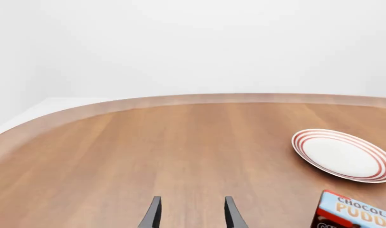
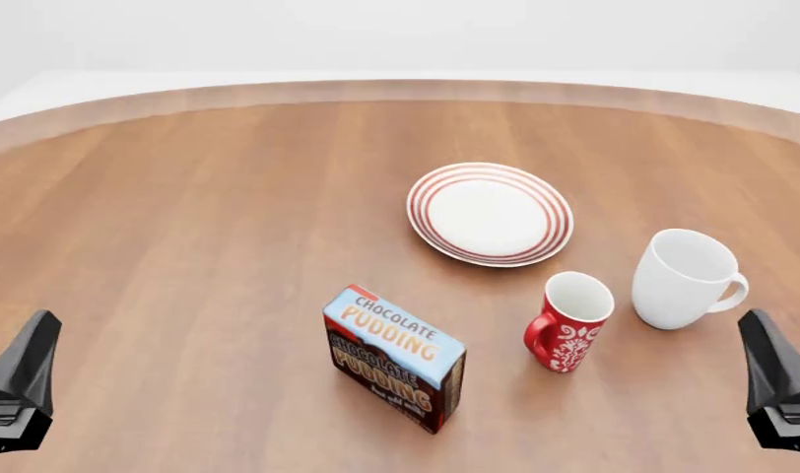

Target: Put the chocolate pudding to the right of the plate.

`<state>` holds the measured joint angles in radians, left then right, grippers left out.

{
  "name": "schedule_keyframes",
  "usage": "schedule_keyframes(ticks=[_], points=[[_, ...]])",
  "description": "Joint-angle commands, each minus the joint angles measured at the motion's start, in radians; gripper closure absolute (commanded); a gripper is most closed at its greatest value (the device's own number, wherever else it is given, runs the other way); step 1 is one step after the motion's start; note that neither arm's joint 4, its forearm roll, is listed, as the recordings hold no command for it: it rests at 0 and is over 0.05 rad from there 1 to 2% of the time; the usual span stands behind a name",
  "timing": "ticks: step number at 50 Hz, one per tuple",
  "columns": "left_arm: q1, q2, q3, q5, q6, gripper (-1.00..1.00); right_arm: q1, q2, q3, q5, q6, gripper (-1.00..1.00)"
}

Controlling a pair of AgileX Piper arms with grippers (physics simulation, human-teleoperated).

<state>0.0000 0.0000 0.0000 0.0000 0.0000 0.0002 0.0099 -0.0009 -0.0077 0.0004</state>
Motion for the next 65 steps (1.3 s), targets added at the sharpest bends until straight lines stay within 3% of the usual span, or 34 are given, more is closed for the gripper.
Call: schedule_keyframes(ticks=[1, 12, 13, 16, 20, 23, 29, 31, 37, 38, 40, 41, 43, 49, 60, 61, 65], points=[[0.0, 0.0, 0.0, 0.0, 0.0, -1.0, 0.001, 0.047, -0.001, -0.04, 0.001, -1.0], [0.0, 0.0, 0.0, 0.0, 0.0, -1.0, -0.02, 0.084, -0.004, -0.063, 0.01, -1.0], [0.0, 0.0, 0.0, 0.0, 0.0, -1.0, 0.008, 0.075, -0.031, -0.018, -0.008, -1.0], [0.0, 0.0, 0.0, 0.0, 0.0, -1.0, 0.037, 0.118, -0.077, -0.001, -0.047, -1.0], [0.0, 0.0, 0.0, 0.0, 0.0, -1.0, 0.039, 0.213, -0.2, 0.039, 0.005, -1.0], [0.0, 0.0, 0.0, 0.0, 0.0, -1.0, 0.094, 0.298, -0.315, 0.084, 0.02, -1.0], [0.0, 0.0, 0.0, 0.0, 0.0, -1.0, 0.176, 0.438, -0.441, 0.11, 0.034, -1.0], [0.0, 0.0, 0.0, 0.0, 0.0, -1.0, 0.244, 0.498, -0.514, 0.13, 0.032, -1.0], [0.0, 0.0, 0.0, 0.0, 0.0, -1.0, 0.317, 0.565, -0.58, 0.163, -0.008, -1.0], [0.0, 0.0, 0.0, 0.0, 0.0, -1.0, 0.33, 0.584, -0.594, 0.175, -0.041, -1.0], [0.0, 0.0, 0.0, 0.0, 0.0, -1.0, 0.347, 0.605, -0.62, 0.194, -0.026, -1.0], [0.0, 0.0, 0.0, 0.0, 0.0, -1.0, 0.369, 0.626, -0.632, 0.204, -0.055, -1.0], [0.0, 0.0, 0.0, 0.0, 0.0, -1.0, 0.385, 0.65, -0.645, 0.221, -0.053, -1.0], [0.0, 0.0, 0.0, 0.0, 0.0, -1.0, 0.419, 0.709, -0.692, 0.273, -0.099, -1.0], [0.0, 0.0, 0.0, 0.0, 0.0, -1.0, 0.462, 0.847, -0.775, 0.32, -0.115, -1.0], [0.0, 0.0, 0.0, 0.0, 0.0, -1.0, 0.472, 0.871, -0.779, 0.321, -0.144, -1.0], [0.0, 0.0, 0.0, 0.0, 0.0, -1.0, 0.497, 0.892, -0.805, 0.354, -0.171, -1.0]])
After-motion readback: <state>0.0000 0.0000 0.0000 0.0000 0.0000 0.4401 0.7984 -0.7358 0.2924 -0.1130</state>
